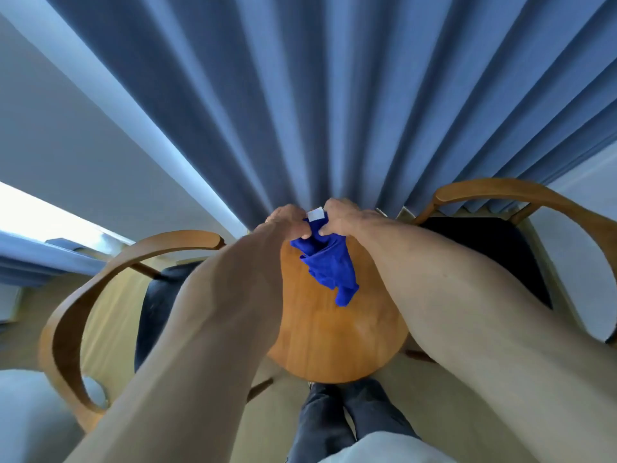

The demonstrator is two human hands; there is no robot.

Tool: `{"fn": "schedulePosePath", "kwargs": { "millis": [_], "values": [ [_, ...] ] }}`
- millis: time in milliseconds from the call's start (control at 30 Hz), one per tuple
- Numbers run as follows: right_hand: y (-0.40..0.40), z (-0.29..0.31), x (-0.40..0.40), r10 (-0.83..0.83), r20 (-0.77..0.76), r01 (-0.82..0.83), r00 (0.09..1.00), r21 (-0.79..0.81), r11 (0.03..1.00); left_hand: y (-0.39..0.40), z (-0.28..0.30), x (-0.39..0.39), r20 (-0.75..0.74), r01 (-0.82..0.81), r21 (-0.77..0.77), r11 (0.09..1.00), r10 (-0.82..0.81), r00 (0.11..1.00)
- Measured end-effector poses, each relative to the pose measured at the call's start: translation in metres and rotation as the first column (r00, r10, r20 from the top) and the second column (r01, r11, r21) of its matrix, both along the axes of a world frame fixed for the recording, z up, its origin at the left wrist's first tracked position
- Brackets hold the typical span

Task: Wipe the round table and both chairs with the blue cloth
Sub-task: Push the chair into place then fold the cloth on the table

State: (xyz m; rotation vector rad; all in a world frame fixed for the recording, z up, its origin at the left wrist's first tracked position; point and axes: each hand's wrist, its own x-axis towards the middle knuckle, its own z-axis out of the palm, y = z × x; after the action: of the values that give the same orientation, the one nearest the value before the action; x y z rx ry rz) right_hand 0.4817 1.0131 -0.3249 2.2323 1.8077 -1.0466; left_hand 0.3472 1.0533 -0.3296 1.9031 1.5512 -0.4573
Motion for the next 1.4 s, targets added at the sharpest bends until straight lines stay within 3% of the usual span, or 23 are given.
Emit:
{"fn": "schedulePosePath", "kwargs": {
  "millis": [167,267,400,533,633,667,733,867,1000,1200,1400],
  "values": [
    [0.002,0.021,-0.006,0.138,0.148,-0.125,0.979,-0.096,0.988,-0.002,0.010,-0.002,0.051,-0.098,0.039,0.994,0.096,0.994],
    [-0.003,0.012,-0.014,0.109,0.156,-0.093,0.982,-0.108,0.990,-0.006,0.009,0.003,-0.017,-0.111,0.077,0.991,0.113,0.993],
    [-0.013,-0.010,-0.021,0.005,0.160,-0.007,0.987,0.009,1.000,-0.008,0.004,0.005,-0.094,-0.169,0.234,0.957,0.195,0.976],
    [-0.017,-0.023,-0.024,-0.049,-0.017,0.051,0.999,0.201,0.978,-0.005,0.003,-0.001,-0.142,-0.269,0.323,0.907,0.328,0.934],
    [-0.020,-0.020,-0.030,-0.075,-0.255,0.123,0.964,0.180,0.976,0.000,0.002,-0.011,-0.158,-0.319,0.311,0.895,0.380,0.911],
    [-0.021,-0.022,-0.029,-0.036,-0.251,0.074,0.967,0.143,0.987,0.001,0.002,-0.015,-0.164,-0.328,0.312,0.892,0.391,0.906],
    [-0.023,-0.024,-0.026,0.079,-0.085,-0.075,0.993,0.051,0.996,0.002,-0.002,-0.022,-0.172,-0.333,0.310,0.890,0.397,0.901],
    [-0.029,-0.041,-0.013,0.048,0.150,-0.040,0.988,-0.057,0.998,-0.003,-0.017,-0.035,-0.176,-0.329,0.307,0.893,0.393,0.903],
    [-0.040,-0.056,-0.016,-0.040,0.193,0.061,0.980,-0.101,0.993,-0.013,-0.030,-0.040,-0.177,-0.328,0.308,0.893,0.393,0.902],
    [-0.043,-0.065,-0.022,-0.065,0.197,0.043,0.978,0.112,0.993,-0.008,-0.038,-0.056,-0.215,-0.344,0.345,0.873,0.430,0.877],
    [-0.031,-0.057,-0.028,-0.068,0.155,0.061,0.986,0.049,0.997,-0.009,-0.046,-0.058,-0.204,-0.336,0.358,0.871,0.424,0.882]
  ]
}}
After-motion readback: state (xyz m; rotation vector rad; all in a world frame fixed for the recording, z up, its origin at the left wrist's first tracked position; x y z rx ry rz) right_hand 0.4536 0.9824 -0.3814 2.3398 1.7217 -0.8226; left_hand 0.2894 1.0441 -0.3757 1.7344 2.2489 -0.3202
